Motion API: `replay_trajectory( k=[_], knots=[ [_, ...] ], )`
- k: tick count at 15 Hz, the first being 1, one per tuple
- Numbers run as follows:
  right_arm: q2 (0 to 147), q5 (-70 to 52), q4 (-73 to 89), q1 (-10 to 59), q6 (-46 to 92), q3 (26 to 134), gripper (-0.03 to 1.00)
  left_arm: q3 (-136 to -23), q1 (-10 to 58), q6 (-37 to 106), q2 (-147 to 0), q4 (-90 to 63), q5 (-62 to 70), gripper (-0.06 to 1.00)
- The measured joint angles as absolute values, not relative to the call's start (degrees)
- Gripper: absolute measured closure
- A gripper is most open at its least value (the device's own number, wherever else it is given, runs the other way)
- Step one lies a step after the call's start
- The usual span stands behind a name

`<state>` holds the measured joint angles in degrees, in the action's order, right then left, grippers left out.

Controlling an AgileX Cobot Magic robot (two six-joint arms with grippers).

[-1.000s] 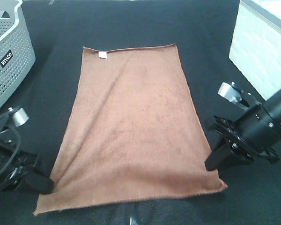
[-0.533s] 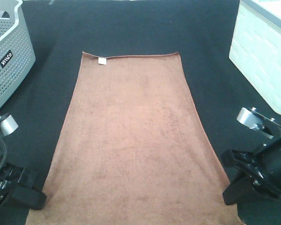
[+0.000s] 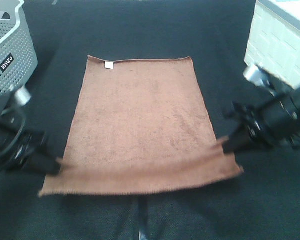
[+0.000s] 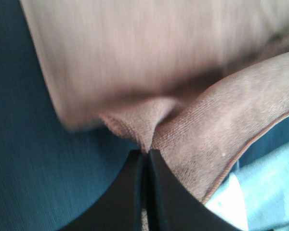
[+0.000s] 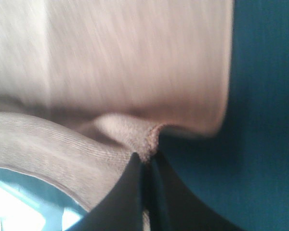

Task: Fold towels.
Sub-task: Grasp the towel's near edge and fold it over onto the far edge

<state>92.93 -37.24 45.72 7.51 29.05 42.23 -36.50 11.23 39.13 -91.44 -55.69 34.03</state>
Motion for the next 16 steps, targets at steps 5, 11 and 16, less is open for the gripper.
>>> replay_trajectory(
  k=[5,11,16],
  knots=[
    [106.63,-40.74,43.72,7.51,26.81,64.69,0.97,-59.01,11.23,25.44,-103.48,-42.23,33.8,0.94],
    [126.91,-46.98,36.38,7.51,19.25,99.18,0.97,-83.37,9.68,17.36,-118.37,-35.07,32.83,0.94],
    [139.86,-47.96,28.13,7.51,12.43,122.96,0.97,-100.1,8.31,16.56,-129.14,-34.03,29.45,0.94]
  ],
)
